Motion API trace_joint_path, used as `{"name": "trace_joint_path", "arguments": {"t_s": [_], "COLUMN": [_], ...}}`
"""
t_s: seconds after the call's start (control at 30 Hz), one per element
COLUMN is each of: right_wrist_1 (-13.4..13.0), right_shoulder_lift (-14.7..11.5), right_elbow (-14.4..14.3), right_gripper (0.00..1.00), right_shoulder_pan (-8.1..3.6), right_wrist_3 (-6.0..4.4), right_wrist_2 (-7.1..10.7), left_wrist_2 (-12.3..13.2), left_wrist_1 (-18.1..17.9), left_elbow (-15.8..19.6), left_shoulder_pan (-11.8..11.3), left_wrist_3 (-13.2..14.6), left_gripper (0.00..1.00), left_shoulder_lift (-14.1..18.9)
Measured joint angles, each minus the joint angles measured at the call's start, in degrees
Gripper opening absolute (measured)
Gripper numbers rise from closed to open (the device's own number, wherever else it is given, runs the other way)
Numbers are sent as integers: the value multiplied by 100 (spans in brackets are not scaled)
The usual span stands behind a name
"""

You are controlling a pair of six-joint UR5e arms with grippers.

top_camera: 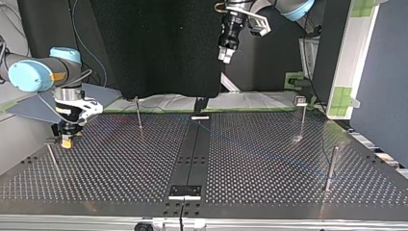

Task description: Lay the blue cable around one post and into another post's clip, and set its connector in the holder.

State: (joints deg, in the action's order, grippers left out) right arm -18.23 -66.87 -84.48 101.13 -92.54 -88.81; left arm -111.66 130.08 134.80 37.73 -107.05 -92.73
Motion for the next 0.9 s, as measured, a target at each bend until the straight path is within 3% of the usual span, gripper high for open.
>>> {"name": "trace_joint_path", "arguments": {"t_s": [0.17, 0.27, 0.47, 0.63, 0.9], "right_wrist_1": [318, 492, 597, 460, 58], "right_shoulder_lift": [1, 1, 1, 4, 24], "right_elbow": [-3, -3, -3, -3, -4], "right_gripper": [0, 0, 0, 0, 0], "right_shoulder_pan": [-3, -8, -78, -187, -385], "right_wrist_3": [318, 452, 567, 544, 286], "right_wrist_2": [-317, -494, -741, -622, -134], "left_wrist_2": [18, 69, 108, 173, 219], "left_wrist_1": [1, 1, 1, -4, 168], "left_elbow": [0, 0, 0, -6, -128], "left_shoulder_pan": [0, 0, 0, 0, 0], "left_wrist_3": [-4, -12, -23, -48, -80], "left_gripper": [93, 93, 93, 93, 93], "left_shoulder_lift": [1, 3, 1, 1, 2]}}
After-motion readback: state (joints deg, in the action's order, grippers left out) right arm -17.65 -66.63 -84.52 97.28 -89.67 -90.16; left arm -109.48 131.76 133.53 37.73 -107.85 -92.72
